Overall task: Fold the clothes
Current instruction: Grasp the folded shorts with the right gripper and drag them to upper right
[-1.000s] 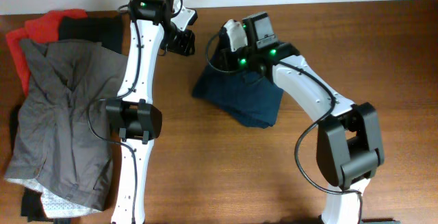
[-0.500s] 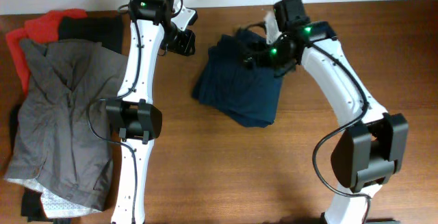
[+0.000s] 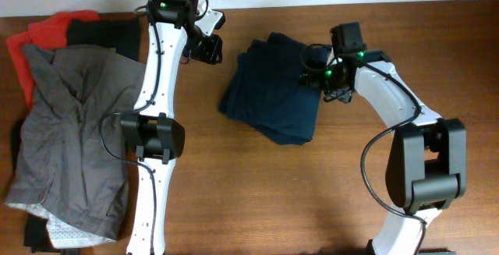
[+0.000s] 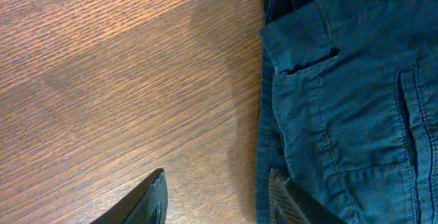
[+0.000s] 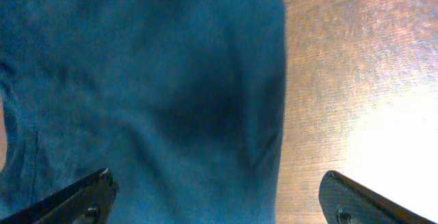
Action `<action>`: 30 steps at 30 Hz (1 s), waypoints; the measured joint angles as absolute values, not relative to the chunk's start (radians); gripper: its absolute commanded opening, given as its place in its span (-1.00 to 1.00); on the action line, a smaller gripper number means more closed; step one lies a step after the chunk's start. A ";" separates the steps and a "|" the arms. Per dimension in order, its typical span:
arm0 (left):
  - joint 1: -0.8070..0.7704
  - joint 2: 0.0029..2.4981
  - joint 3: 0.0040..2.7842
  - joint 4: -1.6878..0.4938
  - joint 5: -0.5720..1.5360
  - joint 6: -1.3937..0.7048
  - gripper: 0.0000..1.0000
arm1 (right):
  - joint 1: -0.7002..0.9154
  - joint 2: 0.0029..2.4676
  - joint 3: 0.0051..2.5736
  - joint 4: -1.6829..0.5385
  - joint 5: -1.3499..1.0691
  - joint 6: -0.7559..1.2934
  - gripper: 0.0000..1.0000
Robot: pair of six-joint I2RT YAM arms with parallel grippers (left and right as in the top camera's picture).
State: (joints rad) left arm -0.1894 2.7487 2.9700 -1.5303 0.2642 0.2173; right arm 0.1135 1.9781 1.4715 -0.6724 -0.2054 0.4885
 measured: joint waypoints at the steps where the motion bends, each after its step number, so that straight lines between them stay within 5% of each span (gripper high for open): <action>1: -0.189 2.749 2.970 -1.530 0.264 0.217 -0.04 | 0.108 1.980 1.447 -0.624 -0.220 0.495 0.98; 4: -0.189 2.749 2.970 -1.530 0.264 0.217 -0.04 | 0.095 1.982 1.347 -0.418 -0.289 0.532 0.93; 16: -0.189 2.749 2.970 -1.546 0.264 0.217 -0.04 | 0.095 2.020 1.265 -0.223 -0.338 0.762 -0.67; 22: -0.189 2.749 2.970 -1.551 0.264 0.217 -0.04 | 0.054 2.027 1.260 -0.141 -0.308 0.907 -0.66; 30: -0.190 2.749 2.970 -1.531 0.264 0.217 -0.05 | -0.308 2.030 1.260 -0.121 -0.283 1.097 -0.51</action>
